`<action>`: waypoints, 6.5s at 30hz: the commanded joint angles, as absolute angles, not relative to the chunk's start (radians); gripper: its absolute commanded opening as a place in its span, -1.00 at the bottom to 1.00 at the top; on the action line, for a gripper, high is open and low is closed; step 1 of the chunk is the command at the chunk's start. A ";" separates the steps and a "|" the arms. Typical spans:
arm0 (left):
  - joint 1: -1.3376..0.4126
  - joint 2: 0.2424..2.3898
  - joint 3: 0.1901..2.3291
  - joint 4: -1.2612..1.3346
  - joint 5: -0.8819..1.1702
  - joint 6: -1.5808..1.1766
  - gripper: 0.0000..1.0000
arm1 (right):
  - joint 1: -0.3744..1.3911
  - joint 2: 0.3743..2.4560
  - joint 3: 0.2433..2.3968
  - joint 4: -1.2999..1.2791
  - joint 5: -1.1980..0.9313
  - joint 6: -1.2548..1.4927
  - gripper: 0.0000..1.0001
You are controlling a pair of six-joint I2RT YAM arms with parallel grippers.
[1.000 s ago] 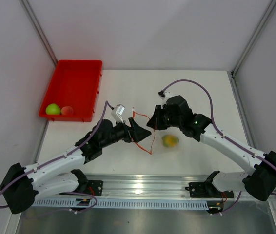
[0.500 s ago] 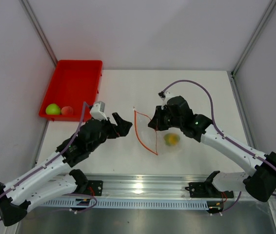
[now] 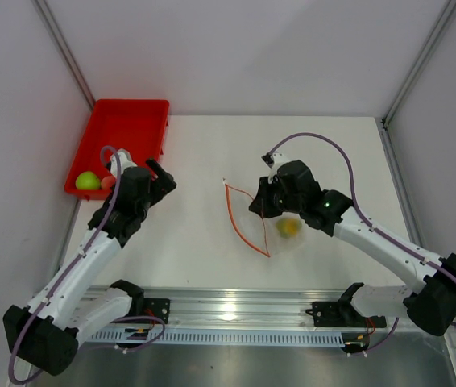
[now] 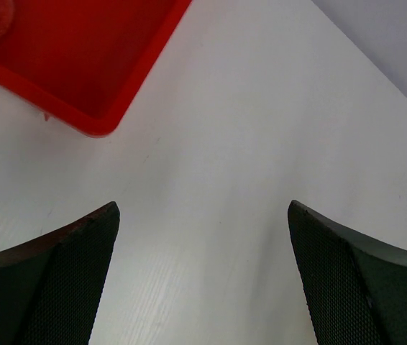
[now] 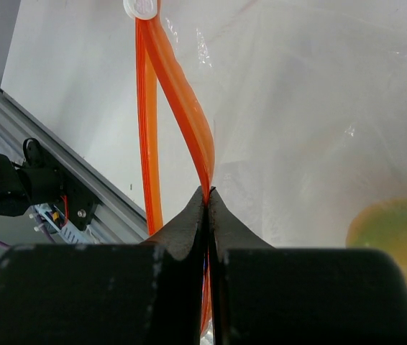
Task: Place the food in the zip-top bag and seal the zipper
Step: Place the fake fruit in the zipper food storage bag, then pick up the fake fruit from the bin, then place the fake fruit in the zipper food storage bag.
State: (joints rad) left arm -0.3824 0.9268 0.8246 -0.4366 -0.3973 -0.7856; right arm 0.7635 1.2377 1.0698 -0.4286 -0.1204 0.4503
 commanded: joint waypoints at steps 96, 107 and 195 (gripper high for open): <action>0.276 2.240 1.940 -1.213 -0.361 -1.373 0.97 | 0.741 1.293 0.951 -0.313 -0.176 0.399 -1.00; 0.279 2.220 1.918 -1.184 -0.370 -1.328 0.19 | 0.741 1.305 0.954 -0.307 -0.181 0.408 -1.00; -0.739 1.015 0.546 0.270 0.433 -1.006 -0.99 | 0.796 1.266 1.048 -0.402 -0.086 0.423 -1.00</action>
